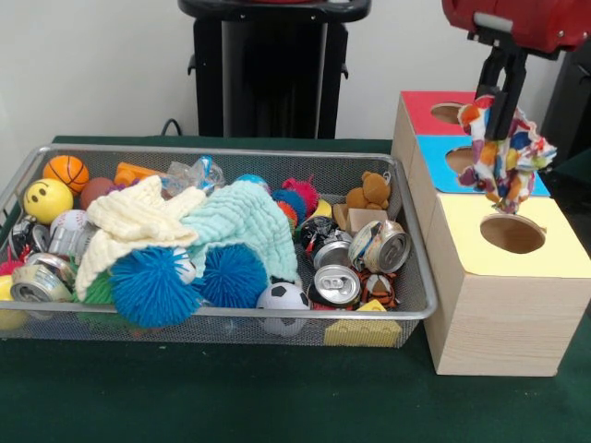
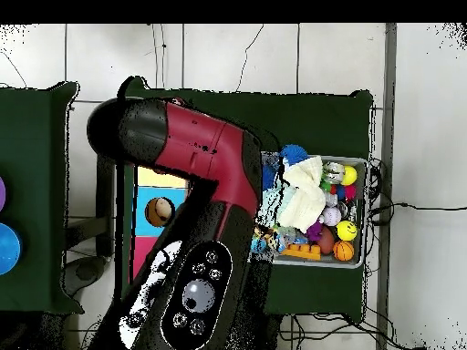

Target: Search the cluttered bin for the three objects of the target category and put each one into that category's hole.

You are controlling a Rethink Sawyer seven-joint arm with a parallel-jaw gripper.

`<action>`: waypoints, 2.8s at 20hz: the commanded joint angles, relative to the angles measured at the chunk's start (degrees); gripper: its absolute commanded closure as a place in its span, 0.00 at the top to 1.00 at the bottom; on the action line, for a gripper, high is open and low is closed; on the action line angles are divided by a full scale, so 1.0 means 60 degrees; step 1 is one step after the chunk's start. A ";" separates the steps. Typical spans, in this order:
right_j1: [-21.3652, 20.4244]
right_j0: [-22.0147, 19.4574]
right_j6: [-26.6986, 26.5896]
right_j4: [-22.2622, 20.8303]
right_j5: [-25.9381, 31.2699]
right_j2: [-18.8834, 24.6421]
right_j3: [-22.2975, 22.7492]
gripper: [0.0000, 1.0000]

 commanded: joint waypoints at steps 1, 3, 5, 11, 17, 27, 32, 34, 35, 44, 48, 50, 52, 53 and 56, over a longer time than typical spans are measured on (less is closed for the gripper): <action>0.0698 -0.0313 0.2461 0.0282 0.0136 0.0684 -0.0025 0.00; 0.0789 -0.0336 0.2428 0.0326 -0.0025 0.0700 -0.0065 0.00; 0.0853 -0.0377 0.2358 0.0356 -0.0136 0.0722 -0.0102 0.00; 0.0839 -0.0259 0.2533 0.0412 0.0143 0.0566 -0.0233 0.00; 0.0935 -0.0296 0.2478 0.0463 0.0021 0.0626 -0.0238 0.00; 0.1027 -0.0037 0.2981 0.0791 0.0456 0.0669 -0.0607 0.00; 0.0832 0.0026 0.2800 0.0691 0.1010 0.0423 -0.0607 0.00; 0.0751 -0.0050 0.2519 0.0546 0.1079 0.0329 -0.0457 0.00; 0.0724 -0.0118 0.2375 0.0502 0.1092 0.0337 -0.0378 0.00; 0.1166 -0.0923 0.1221 -0.0032 0.0951 0.0474 0.0092 0.00; 0.1016 -0.0866 0.1321 -0.0107 0.1227 0.0443 0.0369 0.00; 0.0953 -0.0803 0.1497 -0.0064 0.1320 0.0488 0.0500 0.00; 0.0899 -0.0734 0.1691 0.0013 0.1415 0.0547 0.0578 0.00; 0.0873 -0.0684 0.1815 0.0067 0.1478 0.0571 0.0611 0.00; 0.0830 -0.0504 0.2225 0.0223 0.1735 0.0585 0.0566 0.00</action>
